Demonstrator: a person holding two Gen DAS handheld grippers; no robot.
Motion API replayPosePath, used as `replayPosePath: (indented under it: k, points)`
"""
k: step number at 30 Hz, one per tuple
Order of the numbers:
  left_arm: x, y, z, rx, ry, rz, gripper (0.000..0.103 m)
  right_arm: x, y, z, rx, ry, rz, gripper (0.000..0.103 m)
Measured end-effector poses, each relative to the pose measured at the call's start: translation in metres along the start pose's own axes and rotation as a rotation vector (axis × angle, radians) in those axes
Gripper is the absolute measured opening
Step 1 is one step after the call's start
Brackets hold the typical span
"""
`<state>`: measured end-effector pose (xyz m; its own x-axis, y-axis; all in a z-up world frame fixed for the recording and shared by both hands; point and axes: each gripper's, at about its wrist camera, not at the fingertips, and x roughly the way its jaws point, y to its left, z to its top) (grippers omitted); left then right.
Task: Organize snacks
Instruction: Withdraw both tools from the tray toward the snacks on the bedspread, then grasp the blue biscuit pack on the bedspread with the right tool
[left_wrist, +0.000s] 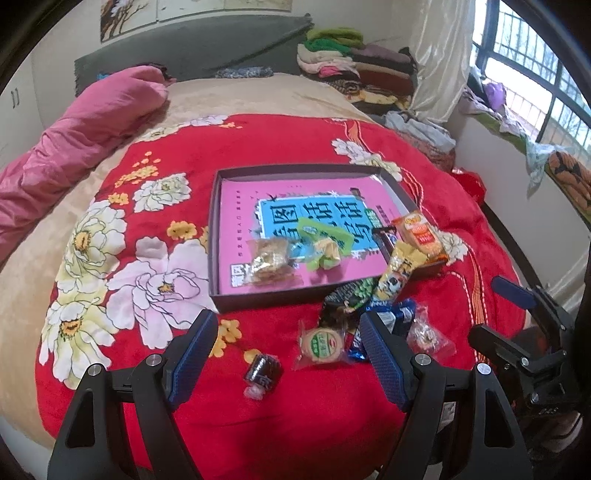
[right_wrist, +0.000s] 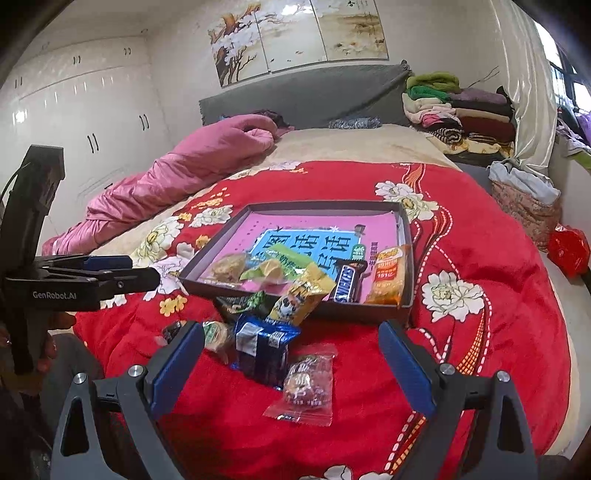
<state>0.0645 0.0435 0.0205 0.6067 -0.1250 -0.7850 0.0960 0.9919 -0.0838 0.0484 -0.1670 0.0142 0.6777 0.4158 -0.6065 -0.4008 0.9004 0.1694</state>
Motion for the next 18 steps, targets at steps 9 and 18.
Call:
replayPosePath:
  k: [9, 18]
  points:
    - [0.01, -0.013, -0.009, 0.03, 0.036, -0.019, 0.08, 0.004, 0.009, -0.008, -0.01, 0.037, 0.009, 0.096]
    - [0.021, -0.02, -0.017, 0.06, 0.065, -0.015, 0.08, 0.014, 0.023, -0.016, -0.04, 0.081, 0.019, 0.095]
